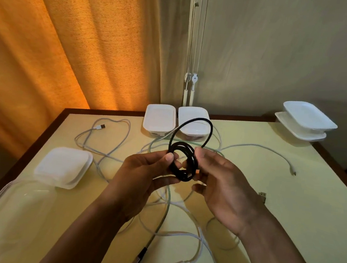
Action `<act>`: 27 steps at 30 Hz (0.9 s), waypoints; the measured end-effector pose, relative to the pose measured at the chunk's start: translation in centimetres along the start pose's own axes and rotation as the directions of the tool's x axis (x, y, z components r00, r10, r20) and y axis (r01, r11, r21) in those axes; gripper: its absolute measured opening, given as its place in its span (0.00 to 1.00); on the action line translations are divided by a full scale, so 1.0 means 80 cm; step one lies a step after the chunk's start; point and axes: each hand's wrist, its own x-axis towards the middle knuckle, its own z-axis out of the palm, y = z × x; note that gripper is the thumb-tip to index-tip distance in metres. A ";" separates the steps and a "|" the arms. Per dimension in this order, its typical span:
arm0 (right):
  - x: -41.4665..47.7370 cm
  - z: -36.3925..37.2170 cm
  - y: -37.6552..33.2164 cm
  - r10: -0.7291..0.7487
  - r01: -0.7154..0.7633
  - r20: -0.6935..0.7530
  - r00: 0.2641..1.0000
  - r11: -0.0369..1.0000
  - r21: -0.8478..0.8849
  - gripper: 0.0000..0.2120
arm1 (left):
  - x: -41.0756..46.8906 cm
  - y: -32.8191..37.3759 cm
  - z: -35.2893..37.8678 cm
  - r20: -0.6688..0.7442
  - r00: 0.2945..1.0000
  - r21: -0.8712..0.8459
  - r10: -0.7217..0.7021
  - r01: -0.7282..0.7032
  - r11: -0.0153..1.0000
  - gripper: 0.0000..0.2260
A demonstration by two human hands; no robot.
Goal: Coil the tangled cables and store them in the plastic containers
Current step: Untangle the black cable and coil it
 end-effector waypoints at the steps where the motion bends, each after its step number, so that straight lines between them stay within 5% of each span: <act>1: -0.003 0.005 0.002 -0.029 0.024 -0.058 0.998 0.996 -0.091 0.33 | 0.000 -0.002 0.000 -0.001 1.000 0.006 0.001 -0.001 1.000 0.16; 3: -0.006 0.015 0.006 -0.111 0.071 -0.167 0.980 0.970 -0.232 0.36 | 0.001 -0.003 0.000 -0.014 1.000 -0.015 -0.001 0.000 1.000 0.16; 8: -0.010 0.020 0.007 -0.278 0.113 -0.244 0.929 0.841 -0.529 0.28 | 0.003 -0.005 -0.001 -0.063 0.997 -0.009 0.042 -0.043 0.999 0.11; 14: -0.016 0.015 0.010 -0.534 0.203 -0.151 0.832 0.545 -0.814 0.08 | 0.007 -0.002 -0.014 -0.140 0.986 0.036 0.092 -0.087 0.996 0.09; 18: -0.012 -0.006 0.000 -0.505 0.223 -0.185 0.843 0.641 -0.735 0.07 | 0.011 -0.002 -0.022 -0.191 0.978 -0.025 0.083 -0.089 0.996 0.10; 23: -0.008 -0.041 -0.019 -0.589 0.361 -0.429 0.684 0.785 -0.503 0.12 | 0.015 0.009 -0.042 -0.305 0.952 -0.194 0.026 -0.089 0.977 0.09; 27: -0.002 -0.051 -0.011 -0.729 0.363 -0.344 0.591 0.622 -0.694 0.13 | 0.015 0.007 -0.034 -0.333 0.943 -0.188 0.030 -0.097 0.977 0.09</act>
